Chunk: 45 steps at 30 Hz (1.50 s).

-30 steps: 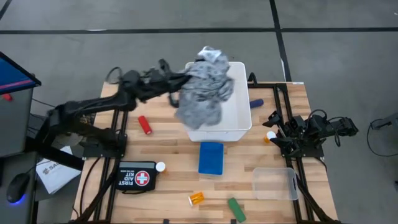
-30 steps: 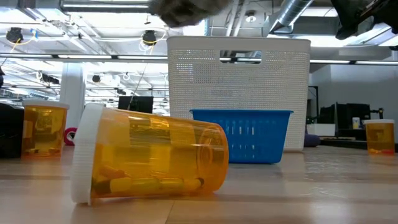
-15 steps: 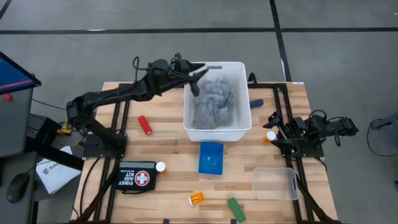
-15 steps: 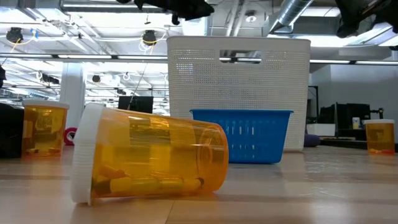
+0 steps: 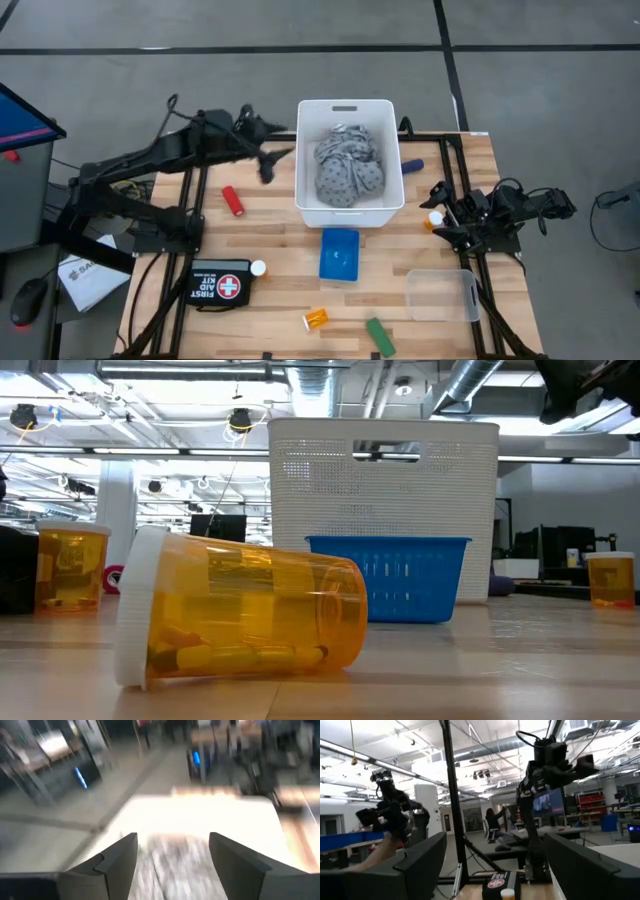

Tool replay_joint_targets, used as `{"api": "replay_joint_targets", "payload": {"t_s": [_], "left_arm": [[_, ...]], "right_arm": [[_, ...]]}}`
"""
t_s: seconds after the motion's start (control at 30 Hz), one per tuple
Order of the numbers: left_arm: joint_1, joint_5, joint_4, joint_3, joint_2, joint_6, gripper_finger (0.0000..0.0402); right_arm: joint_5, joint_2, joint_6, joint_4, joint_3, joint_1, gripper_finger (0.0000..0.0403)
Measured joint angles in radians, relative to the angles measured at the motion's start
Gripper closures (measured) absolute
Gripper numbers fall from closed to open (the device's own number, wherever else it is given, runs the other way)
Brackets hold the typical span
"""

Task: Pick & place medical supplies in basket/bin
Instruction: Put the red bandage into the transparent bin

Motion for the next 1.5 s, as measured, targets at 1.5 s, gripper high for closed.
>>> {"api": "replay_joint_targets", "payload": {"t_s": [1.5], "left_arm": [[-0.046, -0.134, -0.489, -0.643, 0.053, -1.417, 0.0148]], "right_arm": [[0.013, 0.000, 0.140, -0.019, 0.000, 0.045, 0.0075]]}}
